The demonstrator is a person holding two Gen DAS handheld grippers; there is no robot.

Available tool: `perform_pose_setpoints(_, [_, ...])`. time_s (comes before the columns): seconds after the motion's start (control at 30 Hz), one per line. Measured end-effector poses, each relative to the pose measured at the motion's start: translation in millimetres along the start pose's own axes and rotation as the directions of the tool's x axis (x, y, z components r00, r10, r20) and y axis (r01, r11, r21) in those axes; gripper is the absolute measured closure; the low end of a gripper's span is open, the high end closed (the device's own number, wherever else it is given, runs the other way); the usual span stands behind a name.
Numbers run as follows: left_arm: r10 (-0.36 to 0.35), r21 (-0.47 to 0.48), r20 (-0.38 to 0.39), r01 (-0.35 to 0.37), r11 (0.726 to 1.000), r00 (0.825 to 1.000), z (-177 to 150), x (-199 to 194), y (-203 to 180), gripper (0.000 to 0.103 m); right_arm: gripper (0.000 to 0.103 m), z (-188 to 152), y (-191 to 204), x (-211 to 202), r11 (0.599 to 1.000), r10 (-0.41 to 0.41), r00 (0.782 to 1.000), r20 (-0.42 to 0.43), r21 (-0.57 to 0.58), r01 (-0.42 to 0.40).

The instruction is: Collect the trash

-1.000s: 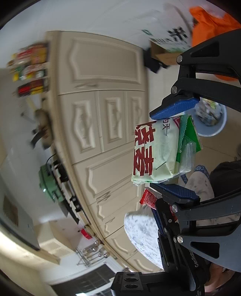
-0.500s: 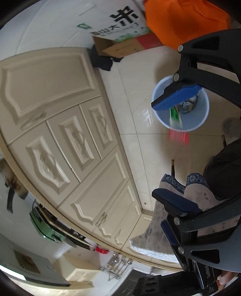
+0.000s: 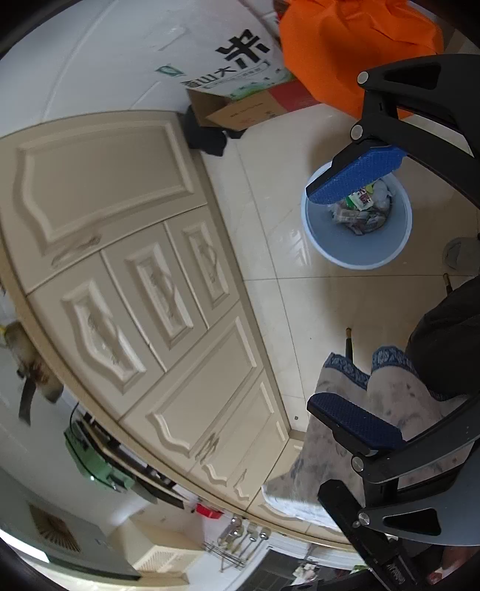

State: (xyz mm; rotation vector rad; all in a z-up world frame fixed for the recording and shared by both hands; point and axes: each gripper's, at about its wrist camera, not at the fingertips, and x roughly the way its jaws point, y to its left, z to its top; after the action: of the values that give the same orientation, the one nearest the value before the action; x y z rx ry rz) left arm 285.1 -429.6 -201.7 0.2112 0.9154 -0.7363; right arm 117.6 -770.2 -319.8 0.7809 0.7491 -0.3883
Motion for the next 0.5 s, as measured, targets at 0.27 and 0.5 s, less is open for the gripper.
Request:
perform_pose_setpoints(0.27, [0.03, -0.02, 0.166, -0.027, 0.999, 0.986, -26.8, -108.0, 38.0, 0.001, 0.0, 7.1, 71.9, -38.1, 0.993, 0.042, 0.997, 0.07, -0.116, -0.033])
perform_pose_setpoints(0.5, [0.134, -0.101, 0.324, -0.106, 0.989, 0.937, -78.6, -216.0, 89.1, 0.001, 0.0, 1.9, 169.9, -73.8, 0.958, 0.116, 0.984, 0.135, -0.278, -0.075])
